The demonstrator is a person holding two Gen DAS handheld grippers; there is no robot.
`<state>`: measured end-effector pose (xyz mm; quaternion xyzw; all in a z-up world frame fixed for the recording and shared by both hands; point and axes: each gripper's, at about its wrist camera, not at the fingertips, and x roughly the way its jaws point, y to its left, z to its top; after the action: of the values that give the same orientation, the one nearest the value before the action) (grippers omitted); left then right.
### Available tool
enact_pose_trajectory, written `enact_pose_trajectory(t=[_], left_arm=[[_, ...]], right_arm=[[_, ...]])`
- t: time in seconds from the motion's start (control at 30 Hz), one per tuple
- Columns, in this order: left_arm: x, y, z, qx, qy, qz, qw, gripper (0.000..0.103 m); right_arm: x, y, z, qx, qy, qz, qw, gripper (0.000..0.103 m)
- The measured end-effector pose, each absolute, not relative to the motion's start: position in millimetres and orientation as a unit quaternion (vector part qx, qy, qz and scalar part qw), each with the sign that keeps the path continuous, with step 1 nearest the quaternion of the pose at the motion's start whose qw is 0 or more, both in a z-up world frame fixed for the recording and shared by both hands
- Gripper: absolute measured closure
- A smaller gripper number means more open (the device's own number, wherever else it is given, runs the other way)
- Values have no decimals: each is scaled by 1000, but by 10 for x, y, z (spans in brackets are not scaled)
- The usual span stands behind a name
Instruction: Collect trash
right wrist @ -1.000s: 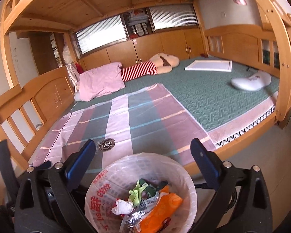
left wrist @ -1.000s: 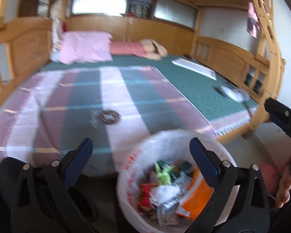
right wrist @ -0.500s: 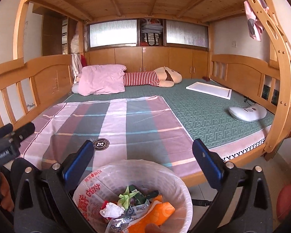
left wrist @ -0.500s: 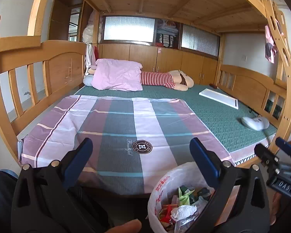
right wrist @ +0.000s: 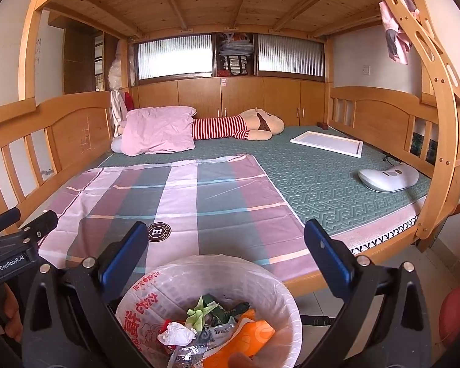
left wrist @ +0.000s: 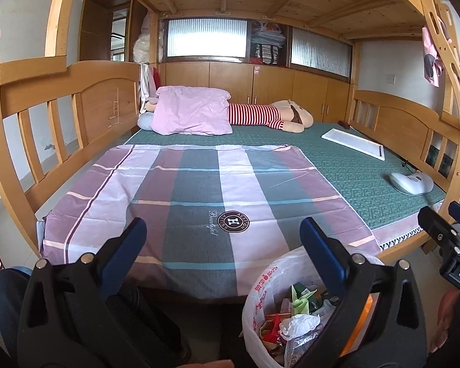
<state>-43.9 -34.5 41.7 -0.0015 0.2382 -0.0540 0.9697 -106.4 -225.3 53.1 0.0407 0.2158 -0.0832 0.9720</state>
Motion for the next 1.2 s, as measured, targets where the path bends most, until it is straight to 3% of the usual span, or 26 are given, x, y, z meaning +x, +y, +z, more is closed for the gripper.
enact_pose_trajectory(t=[1.2], left_arm=[[-418,-358,337,3,252,-47,967,4]], right_arm=[[-1041,-2195,489,45,223,-84,970,4]])
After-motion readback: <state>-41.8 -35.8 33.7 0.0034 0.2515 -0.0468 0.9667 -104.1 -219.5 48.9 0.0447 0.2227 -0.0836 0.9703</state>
